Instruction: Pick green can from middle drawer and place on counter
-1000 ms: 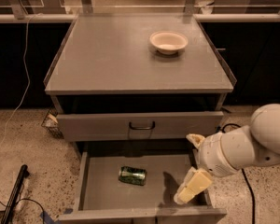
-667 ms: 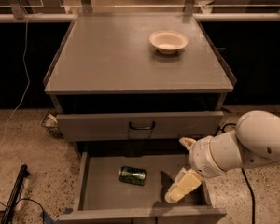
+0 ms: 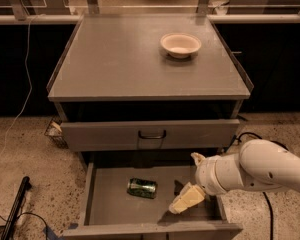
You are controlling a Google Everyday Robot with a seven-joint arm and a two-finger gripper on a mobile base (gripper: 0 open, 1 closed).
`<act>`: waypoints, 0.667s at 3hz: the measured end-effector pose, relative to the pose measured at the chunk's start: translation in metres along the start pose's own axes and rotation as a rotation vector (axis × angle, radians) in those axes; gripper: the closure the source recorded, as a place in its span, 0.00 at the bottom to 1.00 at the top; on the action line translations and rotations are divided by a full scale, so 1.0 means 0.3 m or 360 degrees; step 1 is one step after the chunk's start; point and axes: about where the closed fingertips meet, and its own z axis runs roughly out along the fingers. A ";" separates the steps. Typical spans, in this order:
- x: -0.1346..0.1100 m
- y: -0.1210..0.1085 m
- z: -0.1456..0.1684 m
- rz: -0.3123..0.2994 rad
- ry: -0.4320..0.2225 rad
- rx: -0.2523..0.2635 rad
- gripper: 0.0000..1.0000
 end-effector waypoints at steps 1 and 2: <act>0.002 0.005 0.022 -0.0016 0.0007 0.0001 0.00; 0.012 -0.034 0.116 -0.0045 0.0015 -0.0010 0.00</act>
Offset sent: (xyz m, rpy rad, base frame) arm 0.0404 0.0291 -0.0657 -0.0164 -0.0056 0.0538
